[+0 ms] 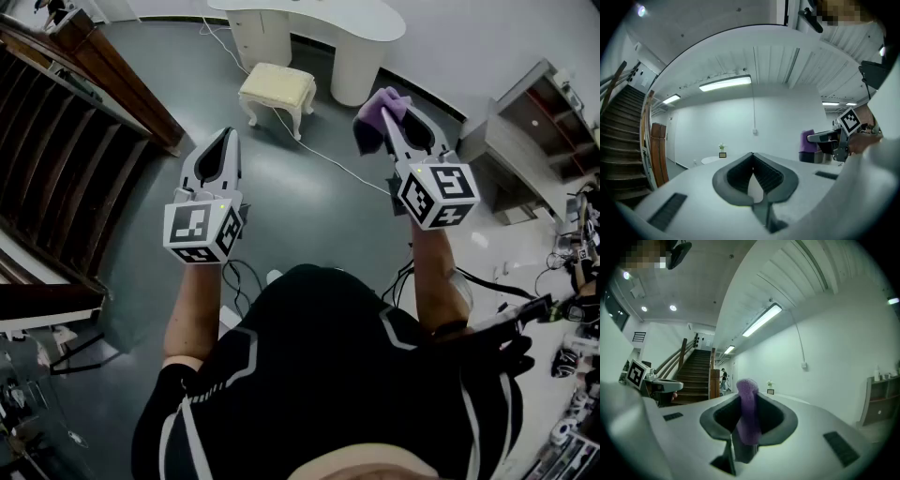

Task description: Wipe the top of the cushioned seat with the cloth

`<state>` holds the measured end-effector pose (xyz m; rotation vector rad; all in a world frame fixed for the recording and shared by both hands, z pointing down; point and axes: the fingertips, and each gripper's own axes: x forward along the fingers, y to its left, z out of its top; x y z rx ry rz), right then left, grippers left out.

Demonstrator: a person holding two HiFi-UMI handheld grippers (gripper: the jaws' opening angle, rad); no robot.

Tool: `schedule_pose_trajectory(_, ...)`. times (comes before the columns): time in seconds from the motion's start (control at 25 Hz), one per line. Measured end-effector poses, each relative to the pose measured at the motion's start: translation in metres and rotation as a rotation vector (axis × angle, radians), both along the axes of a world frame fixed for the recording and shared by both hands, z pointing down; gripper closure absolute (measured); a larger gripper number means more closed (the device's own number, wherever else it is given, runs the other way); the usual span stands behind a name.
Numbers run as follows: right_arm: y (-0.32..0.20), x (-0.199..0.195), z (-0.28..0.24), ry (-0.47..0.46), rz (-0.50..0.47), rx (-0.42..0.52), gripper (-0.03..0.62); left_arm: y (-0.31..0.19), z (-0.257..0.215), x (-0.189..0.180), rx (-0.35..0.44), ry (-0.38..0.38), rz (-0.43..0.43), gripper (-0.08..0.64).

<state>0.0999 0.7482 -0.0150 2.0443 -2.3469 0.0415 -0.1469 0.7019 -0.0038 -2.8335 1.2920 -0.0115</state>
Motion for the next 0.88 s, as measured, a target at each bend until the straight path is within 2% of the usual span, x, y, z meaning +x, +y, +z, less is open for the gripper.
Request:
schedule_pose_trajectory(0.2, -0.004, 0.003, -0.002, 0.000, 0.000, 0.000, 0.495, -0.002, -0.005, 0.002, -0.009, 0.016, 0.010, 0.557)
schedule_pose_trajectory(0.32, -0.007, 0.001, -0.001, 0.003, 0.002, -0.002, 0.495, -0.003, -0.006, -0.004, -0.003, 0.011, -0.018, 0.557)
schedule_pose_trajectory(0.52, -0.009, -0.005, -0.004, -0.058, -0.006, 0.026, 0.491, -0.004, -0.001, -0.013, -0.045, 0.046, 0.000, 0.557)
schedule_pose_trajectory(0.88, -0.026, -0.024, -0.001, -0.079, -0.019, 0.023, 0.491, -0.014, 0.008, -0.026, -0.059, 0.017, 0.025, 0.557)
